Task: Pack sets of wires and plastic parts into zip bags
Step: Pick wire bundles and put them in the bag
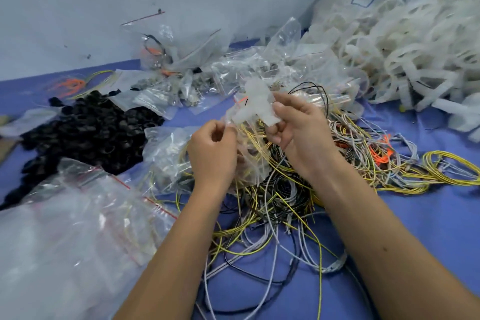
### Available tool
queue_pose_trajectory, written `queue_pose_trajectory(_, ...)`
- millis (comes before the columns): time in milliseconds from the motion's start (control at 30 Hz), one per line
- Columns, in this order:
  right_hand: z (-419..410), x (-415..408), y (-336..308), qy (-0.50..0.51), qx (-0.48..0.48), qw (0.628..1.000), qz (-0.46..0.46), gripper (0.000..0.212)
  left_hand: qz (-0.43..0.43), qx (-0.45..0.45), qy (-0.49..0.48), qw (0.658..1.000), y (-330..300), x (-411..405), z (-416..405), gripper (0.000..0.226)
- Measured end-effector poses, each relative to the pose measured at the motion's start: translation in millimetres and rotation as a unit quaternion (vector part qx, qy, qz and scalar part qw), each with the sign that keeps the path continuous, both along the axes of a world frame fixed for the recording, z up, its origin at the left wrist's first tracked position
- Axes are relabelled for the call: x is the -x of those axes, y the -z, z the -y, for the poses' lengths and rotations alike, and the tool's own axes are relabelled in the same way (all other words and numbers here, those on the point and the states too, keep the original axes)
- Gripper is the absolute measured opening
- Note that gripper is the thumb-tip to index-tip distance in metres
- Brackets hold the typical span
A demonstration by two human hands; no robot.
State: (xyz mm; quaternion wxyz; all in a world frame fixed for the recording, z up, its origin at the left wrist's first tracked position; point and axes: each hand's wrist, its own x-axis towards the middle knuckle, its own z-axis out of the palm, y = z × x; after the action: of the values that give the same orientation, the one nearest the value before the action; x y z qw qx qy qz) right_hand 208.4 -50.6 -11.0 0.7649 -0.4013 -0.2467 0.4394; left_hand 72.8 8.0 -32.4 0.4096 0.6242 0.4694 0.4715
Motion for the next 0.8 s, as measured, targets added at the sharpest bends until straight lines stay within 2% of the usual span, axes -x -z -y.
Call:
queue_pose_trajectory(100, -1.3, 3.5, 6.1, 0.027, 0.059, 0.991, 0.120, 0.013, 0.054, -0.017, -0.058, 0.997, -0.6, 3.8, -1.9, 0.027)
queue_pose_trajectory(233, -3.0, 7.2, 11.6, 0.064, 0.095, 0.933, 0.342, 0.012, 0.078, -0.134, -0.115, 0.981, -10.8, 6.9, -0.2, 0.024)
queue_pose_trajectory(300, -4.8, 8.9, 12.7, 0.088, 0.086, 0.895, 0.428, 0.013, 0.056, -0.199, -0.109, 0.972, -16.7, 7.4, 2.1, 0.023)
queue_pose_trajectory(400, -3.9, 19.8, 12.5, 0.090, 0.051, 0.863, 0.495, 0.019, -0.010, -0.286, -0.088, 0.954, -24.8, 4.7, 4.1, 0.019)
queue_pose_trajectory(467, -2.3, 28.0, 10.9, 0.057, 0.003, 0.860, 0.508, 0.021, -0.044, -0.309, -0.067, 0.948, -31.1, 0.3, 7.3, 0.017)
queue_pose_trajectory(567, 0.5, 30.9, 4.6, 0.000, -0.046, 0.886, 0.462, 0.031, -0.064, -0.314, -0.059, 0.946, -41.7, -5.2, 12.8, 0.019)
queue_pose_trajectory(733, 9.6, 27.3, -2.9, -0.141, -0.031, 0.893, 0.427, 0.064, -0.080, -0.316, -0.019, 0.945, -52.1, -12.0, 22.6, 0.019)
queue_pose_trajectory(800, 9.7, 28.5, -2.1, -0.147, -0.020, 0.897, 0.417, 0.064, -0.083, -0.317, -0.019, 0.945, -52.6, -13.3, 25.7, 0.020)
